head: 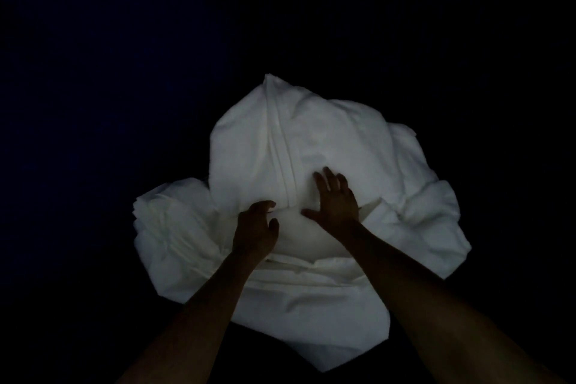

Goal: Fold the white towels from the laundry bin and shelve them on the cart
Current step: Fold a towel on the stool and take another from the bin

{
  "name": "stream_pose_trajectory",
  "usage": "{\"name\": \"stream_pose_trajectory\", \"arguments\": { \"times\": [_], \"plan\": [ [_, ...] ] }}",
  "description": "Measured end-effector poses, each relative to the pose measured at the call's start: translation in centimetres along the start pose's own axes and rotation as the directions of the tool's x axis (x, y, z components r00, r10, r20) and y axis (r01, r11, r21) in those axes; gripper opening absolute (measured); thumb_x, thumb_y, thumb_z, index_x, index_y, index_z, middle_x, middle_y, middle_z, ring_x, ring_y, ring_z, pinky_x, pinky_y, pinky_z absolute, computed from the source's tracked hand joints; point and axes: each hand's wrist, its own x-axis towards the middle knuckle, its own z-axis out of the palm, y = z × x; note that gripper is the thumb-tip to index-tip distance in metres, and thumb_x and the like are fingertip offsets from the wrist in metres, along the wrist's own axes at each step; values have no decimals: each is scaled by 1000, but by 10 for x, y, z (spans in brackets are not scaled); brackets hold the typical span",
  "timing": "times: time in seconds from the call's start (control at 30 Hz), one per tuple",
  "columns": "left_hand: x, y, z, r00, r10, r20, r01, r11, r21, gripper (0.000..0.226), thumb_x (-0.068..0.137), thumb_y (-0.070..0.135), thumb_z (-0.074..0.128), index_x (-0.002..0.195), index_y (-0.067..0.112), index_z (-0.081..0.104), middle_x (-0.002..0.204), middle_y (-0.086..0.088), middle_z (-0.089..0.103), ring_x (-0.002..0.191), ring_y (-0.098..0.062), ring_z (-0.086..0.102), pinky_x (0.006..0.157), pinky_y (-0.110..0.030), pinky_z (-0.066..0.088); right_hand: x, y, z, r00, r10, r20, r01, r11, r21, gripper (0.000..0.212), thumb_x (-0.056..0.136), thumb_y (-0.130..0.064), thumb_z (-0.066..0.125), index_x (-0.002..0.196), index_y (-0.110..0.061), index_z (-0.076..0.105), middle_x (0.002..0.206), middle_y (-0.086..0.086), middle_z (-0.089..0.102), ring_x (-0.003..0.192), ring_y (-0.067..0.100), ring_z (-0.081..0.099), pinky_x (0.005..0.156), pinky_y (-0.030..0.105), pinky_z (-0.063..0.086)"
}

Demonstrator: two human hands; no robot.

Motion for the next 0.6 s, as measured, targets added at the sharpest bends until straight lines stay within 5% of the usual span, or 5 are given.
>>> {"name": "stream_pose_trajectory", "arguments": {
  "times": [0.17, 0.3, 0.6],
  "plan": [
    [4, -16, 7, 998, 32, -53, -36, 997, -71, 31, 87, -1, 58, 118, -1, 59, 123, -19, 58, 116, -33, 52, 103, -35, 37, 19, -36, 16, 977, 198, -77, -184, 971, 152, 89, 84, -61, 51, 148, -11, 14, 156, 10, 8, 140, 37, 11, 108, 50, 26],
    [7, -21, 9, 998, 32, -54, -38, 994, -106, 29, 87, 3, 56, 115, -2, 61, 120, -20, 60, 113, -34, 55, 101, -40, 41, 28, -42, 18, 982, 129, -138, -94, 967, 238, 56, 95, -37, 48, 137, -5, 33, 139, 15, 33, 117, 30, 43, 85, 38, 43],
    [12, -22, 8, 999, 6, -36, -10, 993, -120, 22, 87, -2, 57, 107, -3, 64, 116, -18, 61, 108, -32, 57, 97, -33, 40, 33, -26, 10, 975, 155, -157, -59, 870, 490, 32, 98, -20, 45, 118, 3, 54, 119, 22, 52, 105, 35, 53, 88, 36, 40]
  ]
}}
